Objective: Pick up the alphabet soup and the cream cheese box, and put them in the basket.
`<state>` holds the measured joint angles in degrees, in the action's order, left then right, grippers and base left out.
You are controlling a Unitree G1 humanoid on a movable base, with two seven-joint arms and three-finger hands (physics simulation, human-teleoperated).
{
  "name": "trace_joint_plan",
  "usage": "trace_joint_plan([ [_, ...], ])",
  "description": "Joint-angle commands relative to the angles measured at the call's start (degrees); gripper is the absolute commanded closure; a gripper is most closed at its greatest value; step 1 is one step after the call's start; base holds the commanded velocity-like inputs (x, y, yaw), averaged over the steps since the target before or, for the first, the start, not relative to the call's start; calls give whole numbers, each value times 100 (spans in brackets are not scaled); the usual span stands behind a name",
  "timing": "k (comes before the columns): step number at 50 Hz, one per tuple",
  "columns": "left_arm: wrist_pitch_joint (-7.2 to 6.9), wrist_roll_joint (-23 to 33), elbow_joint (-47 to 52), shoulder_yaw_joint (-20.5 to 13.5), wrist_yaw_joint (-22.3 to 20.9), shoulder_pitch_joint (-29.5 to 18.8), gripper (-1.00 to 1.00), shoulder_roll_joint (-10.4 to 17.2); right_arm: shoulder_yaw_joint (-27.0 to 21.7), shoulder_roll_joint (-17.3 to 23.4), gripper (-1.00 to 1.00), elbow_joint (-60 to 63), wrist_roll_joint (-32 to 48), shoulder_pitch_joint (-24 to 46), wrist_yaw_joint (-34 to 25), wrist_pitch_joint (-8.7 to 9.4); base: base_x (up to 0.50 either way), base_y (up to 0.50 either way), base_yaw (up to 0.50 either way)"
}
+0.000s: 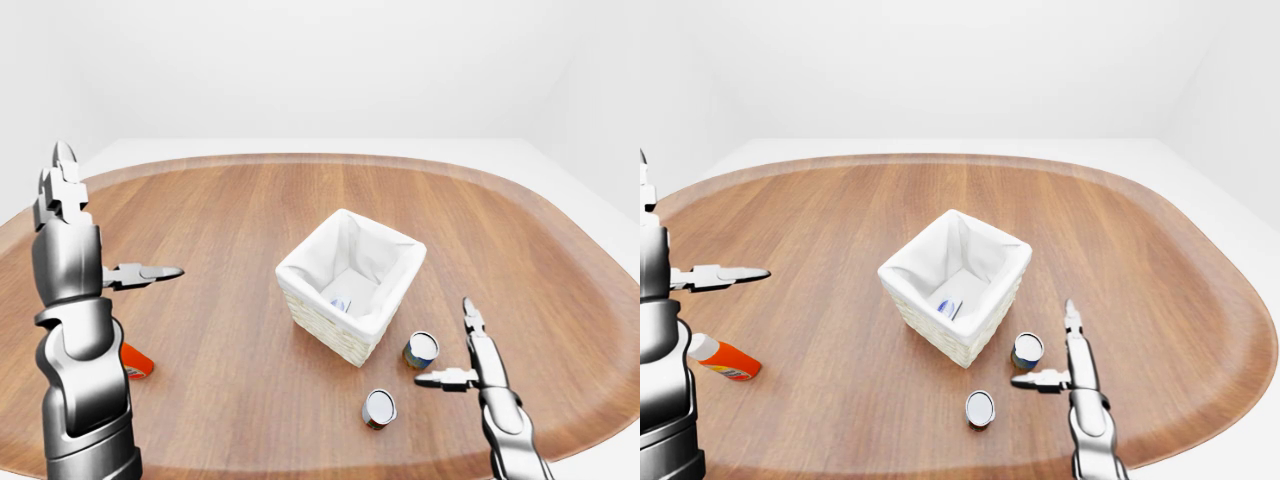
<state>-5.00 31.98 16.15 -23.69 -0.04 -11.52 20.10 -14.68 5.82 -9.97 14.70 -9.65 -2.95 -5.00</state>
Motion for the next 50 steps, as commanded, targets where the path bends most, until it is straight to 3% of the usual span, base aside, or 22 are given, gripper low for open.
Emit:
trace_joint_plan([
  [1,0,3,10,5,-7,7,-100,-2,113,43,-100,-240,85,101,107,0,0,0,0],
  [33,0,6,49,-9,-53,32,-100,-20,712,151,-100,-1530,579,642,740,0,0,0,0],
  [50,0,-6,-37,5,1,41,-100,-19,678,277,-100,-2013,452,860,966,0,0,0,0],
])
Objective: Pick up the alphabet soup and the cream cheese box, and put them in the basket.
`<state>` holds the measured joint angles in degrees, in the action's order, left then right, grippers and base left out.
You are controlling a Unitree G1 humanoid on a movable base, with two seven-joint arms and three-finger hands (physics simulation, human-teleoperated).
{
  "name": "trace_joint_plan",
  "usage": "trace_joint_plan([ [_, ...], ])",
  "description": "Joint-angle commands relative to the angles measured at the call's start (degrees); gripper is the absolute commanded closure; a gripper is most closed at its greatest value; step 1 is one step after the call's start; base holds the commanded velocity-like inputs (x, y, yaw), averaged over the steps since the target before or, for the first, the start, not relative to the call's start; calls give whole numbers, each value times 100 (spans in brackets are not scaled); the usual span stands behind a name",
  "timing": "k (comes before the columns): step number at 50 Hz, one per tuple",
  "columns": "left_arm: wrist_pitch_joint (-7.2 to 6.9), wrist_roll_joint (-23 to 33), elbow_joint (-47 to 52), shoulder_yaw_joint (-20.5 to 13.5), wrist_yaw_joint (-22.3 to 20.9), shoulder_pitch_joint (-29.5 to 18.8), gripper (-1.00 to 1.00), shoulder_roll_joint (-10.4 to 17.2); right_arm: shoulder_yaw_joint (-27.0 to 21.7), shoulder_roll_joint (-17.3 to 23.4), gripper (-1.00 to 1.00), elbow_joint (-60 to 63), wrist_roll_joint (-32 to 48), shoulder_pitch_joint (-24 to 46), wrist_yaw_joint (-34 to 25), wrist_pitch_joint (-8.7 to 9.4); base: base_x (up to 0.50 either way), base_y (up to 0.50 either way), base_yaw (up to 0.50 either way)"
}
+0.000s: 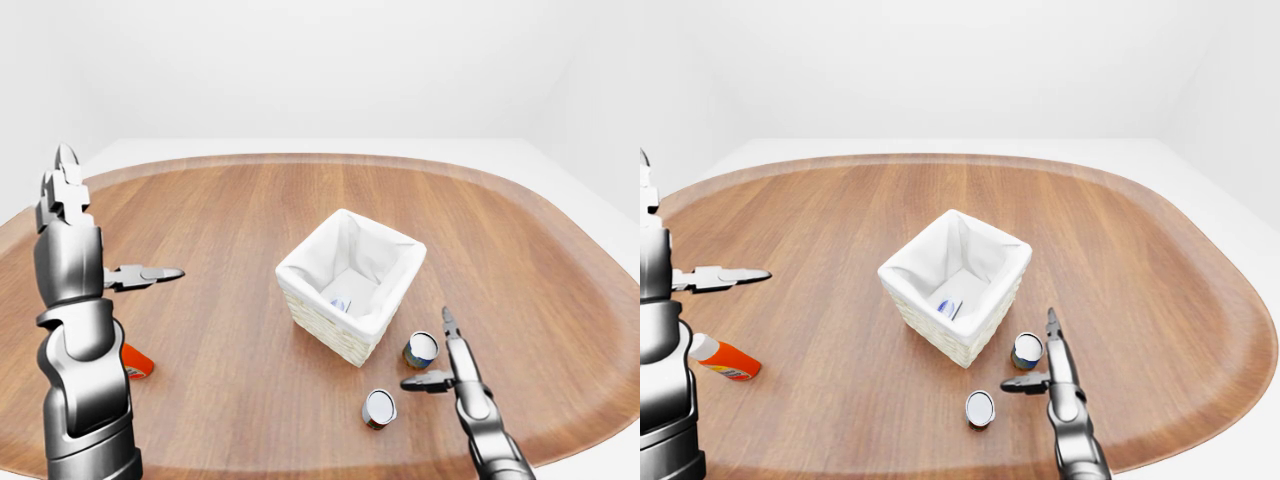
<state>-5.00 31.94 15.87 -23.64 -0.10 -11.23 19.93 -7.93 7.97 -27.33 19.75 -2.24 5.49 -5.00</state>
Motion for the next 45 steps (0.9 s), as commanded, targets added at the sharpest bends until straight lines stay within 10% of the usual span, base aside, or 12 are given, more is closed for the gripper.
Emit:
trace_joint_plan([
  [1,0,3,-4,0,6,13,-100,-3,-5,72,-100,-306,-65,135,130,0,0,0,0],
  [45,0,27,70,-4,-54,7,-100,-8,35,247,-100,-1511,-326,767,613,0,0,0,0],
])
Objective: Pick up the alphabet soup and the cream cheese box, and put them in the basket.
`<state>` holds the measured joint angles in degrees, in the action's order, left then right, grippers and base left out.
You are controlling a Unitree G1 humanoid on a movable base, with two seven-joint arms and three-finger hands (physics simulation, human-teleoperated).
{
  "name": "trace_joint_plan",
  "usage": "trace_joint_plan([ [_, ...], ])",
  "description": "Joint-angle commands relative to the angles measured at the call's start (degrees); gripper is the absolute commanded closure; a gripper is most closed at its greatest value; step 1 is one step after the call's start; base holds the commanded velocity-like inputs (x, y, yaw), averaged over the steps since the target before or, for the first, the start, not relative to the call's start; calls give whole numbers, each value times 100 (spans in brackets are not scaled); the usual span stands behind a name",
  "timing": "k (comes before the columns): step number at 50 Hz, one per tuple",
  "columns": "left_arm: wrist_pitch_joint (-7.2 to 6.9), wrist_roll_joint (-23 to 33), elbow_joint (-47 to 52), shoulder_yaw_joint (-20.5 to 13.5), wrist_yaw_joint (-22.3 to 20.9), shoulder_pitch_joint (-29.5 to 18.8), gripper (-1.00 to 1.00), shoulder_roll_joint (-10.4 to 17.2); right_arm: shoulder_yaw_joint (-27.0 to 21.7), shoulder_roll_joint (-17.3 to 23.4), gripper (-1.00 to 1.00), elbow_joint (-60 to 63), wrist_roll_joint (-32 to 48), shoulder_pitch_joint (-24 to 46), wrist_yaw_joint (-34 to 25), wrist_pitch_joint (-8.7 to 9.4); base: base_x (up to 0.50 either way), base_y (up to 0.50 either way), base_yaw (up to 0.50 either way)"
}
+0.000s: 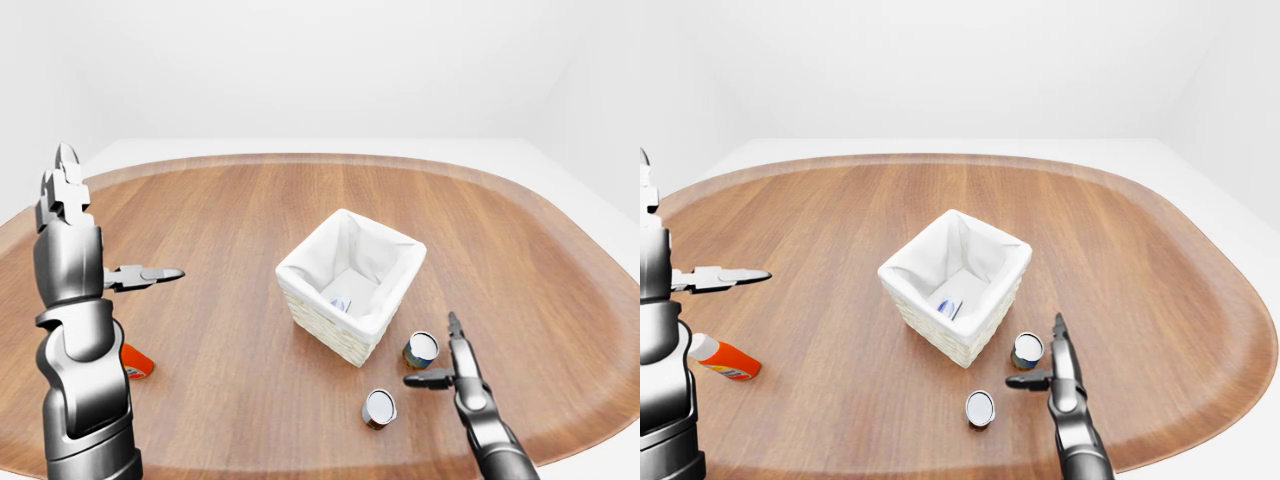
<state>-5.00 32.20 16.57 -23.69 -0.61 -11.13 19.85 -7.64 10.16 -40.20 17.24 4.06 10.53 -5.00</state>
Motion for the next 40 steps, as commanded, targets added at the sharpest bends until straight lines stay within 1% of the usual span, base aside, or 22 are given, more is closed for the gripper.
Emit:
trace_joint_plan([
  [1,0,1,0,2,-5,-3,-100,1,7,28,-100,-220,-83,138,113,0,0,0,0],
  [18,0,5,-36,16,7,-18,-100,6,16,35,-100,-390,-189,372,308,0,0,0,0],
  [22,0,8,-29,16,5,-16,-100,6,38,43,-100,-626,-179,522,412,0,0,0,0],
  [31,0,1,-53,20,17,-22,-100,5,84,37,-100,-827,-290,706,436,0,0,0,0],
  [40,0,10,-16,18,0,-13,-100,3,154,50,-100,-1290,-258,920,541,0,0,0,0],
])
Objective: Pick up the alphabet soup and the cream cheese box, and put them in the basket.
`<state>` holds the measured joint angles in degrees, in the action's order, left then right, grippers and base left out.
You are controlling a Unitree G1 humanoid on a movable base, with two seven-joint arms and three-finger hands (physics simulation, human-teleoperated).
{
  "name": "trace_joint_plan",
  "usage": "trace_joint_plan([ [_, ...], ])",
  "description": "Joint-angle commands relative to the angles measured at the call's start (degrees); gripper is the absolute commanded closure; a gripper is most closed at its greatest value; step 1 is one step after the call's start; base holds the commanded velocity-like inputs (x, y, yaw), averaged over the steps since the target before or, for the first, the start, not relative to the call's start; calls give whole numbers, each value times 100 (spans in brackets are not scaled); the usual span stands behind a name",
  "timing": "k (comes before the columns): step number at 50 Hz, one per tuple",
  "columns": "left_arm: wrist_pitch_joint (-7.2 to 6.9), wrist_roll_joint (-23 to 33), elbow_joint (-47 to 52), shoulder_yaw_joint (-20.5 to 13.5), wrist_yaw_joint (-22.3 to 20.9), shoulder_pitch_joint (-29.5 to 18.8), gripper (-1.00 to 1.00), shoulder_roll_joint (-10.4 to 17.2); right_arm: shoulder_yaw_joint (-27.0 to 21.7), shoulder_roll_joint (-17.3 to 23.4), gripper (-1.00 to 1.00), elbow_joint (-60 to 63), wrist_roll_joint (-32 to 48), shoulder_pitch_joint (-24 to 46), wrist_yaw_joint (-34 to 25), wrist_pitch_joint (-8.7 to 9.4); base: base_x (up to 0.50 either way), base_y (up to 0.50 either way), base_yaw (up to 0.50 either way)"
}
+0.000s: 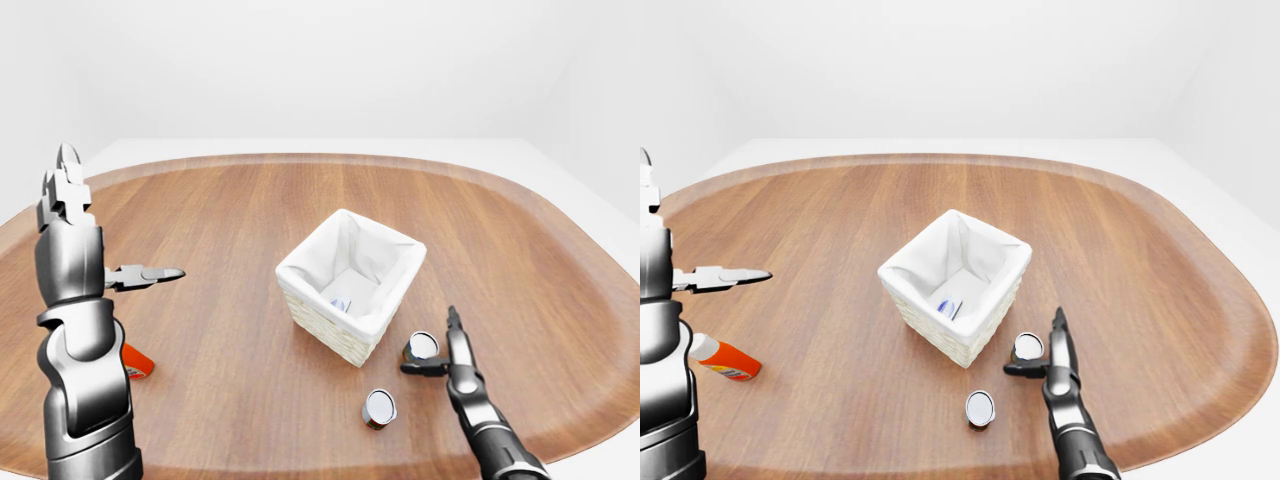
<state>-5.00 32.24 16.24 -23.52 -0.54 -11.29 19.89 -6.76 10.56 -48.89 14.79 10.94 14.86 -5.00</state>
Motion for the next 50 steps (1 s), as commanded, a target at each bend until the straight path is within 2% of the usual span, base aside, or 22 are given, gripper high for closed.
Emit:
trace_joint_plan([
  [1,0,4,19,-2,-8,5,-100,-3,74,8,-100,-419,-10,234,109,0,0,0,0],
  [7,0,1,18,-6,-11,5,-100,-3,116,3,-100,-562,31,309,143,0,0,0,0],
  [8,0,2,28,-7,-15,8,-100,-3,118,-5,-69,-535,30,296,156,0,0,0,0],
  [10,0,4,48,-11,-23,16,-100,-5,134,-5,100,-581,60,296,188,0,0,0,0],
  [31,0,-20,-35,-16,19,15,-100,1,1,39,100,-89,-61,69,218,0,0,0,0],
  [36,0,-17,-26,-12,15,13,-100,2,-99,32,100,464,-164,-141,160,0,0,0,0],
  [44,0,-8,-5,-9,2,7,-100,3,-434,-93,100,2673,-273,-866,-151,0,0,0,0],
  [50,0,-21,-43,-6,18,-5,-100,9,-631,-132,100,3470,-174,-857,-145,0,0,0,0],
])
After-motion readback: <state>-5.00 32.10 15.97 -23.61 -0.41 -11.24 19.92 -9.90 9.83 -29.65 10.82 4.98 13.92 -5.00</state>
